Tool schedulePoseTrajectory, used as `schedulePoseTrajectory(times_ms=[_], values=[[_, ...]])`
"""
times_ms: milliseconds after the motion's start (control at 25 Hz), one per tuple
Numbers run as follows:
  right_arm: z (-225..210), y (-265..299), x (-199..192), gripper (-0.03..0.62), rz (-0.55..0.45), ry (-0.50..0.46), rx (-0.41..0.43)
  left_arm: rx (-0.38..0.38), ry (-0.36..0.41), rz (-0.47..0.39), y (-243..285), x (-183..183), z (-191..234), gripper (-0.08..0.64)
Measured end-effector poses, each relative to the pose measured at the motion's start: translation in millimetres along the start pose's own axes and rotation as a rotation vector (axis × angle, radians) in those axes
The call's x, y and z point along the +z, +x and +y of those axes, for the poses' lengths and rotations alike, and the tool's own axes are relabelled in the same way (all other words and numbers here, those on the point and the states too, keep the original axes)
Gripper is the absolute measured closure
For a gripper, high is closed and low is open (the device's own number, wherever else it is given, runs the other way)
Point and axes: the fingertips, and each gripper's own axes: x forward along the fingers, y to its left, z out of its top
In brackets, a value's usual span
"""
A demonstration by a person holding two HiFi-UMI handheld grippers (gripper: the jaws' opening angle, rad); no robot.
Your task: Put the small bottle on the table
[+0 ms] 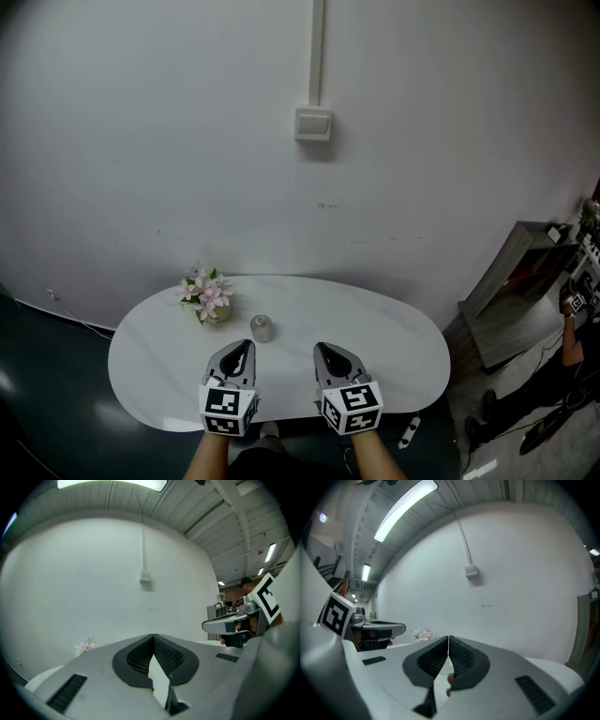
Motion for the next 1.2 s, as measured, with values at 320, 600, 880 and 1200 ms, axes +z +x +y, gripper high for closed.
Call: schedulePoseTrajectory(times_ms=[320,600,880,1200], values=[[1,-3,11,0.526,-0.033,-0.028,-0.006,0.021,0.002,-0.032,-7,11,6,0.549],[-1,-7,17,0.526,-0.057,-0.022,-0.016,0.044,0.018,-0.032,-12,13,9,0.549],[-1,-5,15,0.526,-0.059,-0.022,-0.010,0.047,0.002,-0.026,-11,9,10,0.549],[-3,-2,13,0.526,-0.062,-0.024,-0.004,0.052,0.000,-0.024,-9,5,10,0.549]])
